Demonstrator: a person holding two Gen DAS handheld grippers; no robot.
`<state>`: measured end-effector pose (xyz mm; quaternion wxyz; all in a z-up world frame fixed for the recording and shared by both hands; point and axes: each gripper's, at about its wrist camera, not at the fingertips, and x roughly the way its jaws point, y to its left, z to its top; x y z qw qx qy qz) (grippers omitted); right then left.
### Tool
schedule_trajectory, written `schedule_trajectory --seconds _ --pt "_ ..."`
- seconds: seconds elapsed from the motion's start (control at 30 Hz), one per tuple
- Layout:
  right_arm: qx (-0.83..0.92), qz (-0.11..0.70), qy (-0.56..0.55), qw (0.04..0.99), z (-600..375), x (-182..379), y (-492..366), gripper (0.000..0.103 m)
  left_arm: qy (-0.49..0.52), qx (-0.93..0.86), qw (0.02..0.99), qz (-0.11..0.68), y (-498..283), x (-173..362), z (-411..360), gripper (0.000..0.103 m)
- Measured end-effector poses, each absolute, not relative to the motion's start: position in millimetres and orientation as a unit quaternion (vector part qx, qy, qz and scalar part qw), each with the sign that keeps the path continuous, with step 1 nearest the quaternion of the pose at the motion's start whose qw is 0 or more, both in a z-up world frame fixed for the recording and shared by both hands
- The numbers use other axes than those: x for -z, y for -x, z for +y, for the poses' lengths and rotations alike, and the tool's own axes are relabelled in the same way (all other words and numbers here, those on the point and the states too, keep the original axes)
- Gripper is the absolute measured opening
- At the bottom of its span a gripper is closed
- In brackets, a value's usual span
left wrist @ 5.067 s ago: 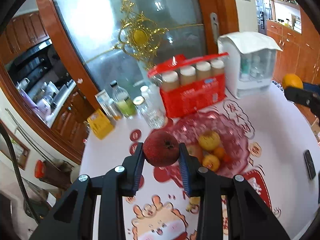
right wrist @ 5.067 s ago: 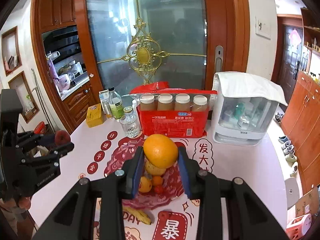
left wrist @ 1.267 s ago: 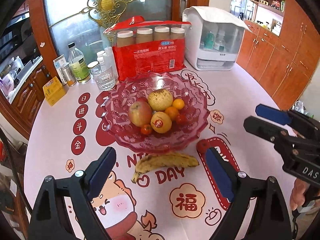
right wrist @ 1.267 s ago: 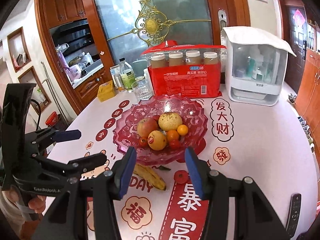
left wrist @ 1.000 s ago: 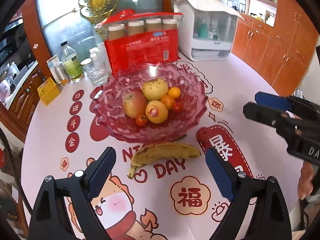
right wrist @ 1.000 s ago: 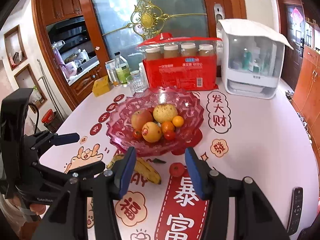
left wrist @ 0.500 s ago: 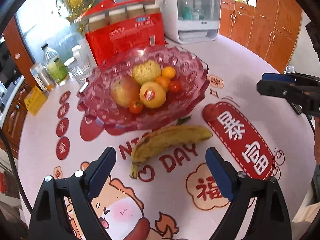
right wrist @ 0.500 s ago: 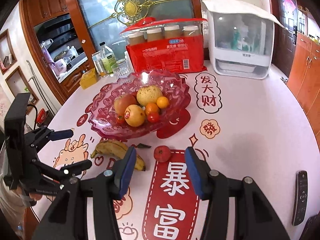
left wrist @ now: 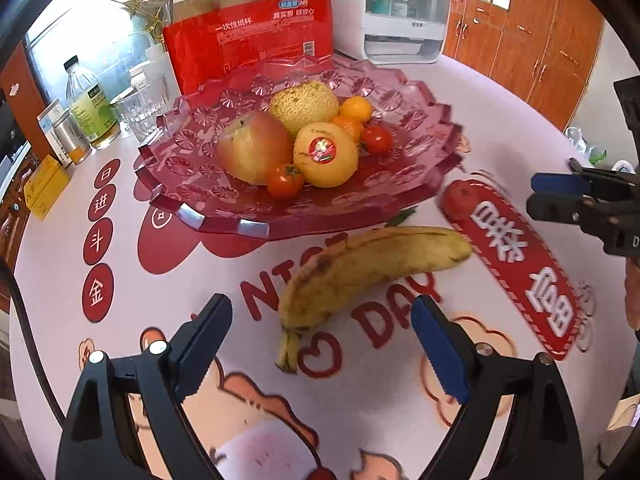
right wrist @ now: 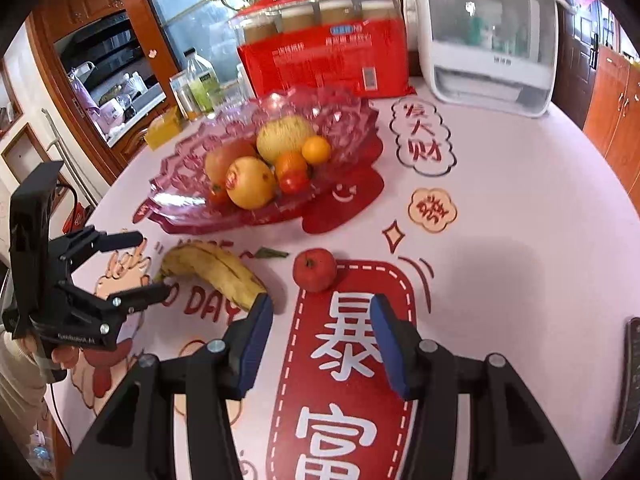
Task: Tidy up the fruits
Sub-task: 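Close the left gripper on the banana while the right gripper grasps the red pomegranate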
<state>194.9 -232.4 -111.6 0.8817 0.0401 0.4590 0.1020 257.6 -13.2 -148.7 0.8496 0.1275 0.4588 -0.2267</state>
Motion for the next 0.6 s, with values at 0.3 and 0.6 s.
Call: schedule_trajectory --seconds 0.3,0.6 --pt "-0.099 0.463 -0.037 0.88 -231.6 135.7 -212.5 0.051 -0.132 0.243 0.839 0.468 -280.4 172.3 -20.9 0.09" --pt "-0.1 0.462 -0.037 0.88 -221.6 149.3 -237.4 0.051 -0.156 0.276 0.829 0.462 -291.1 181.5 -37.9 0.09"
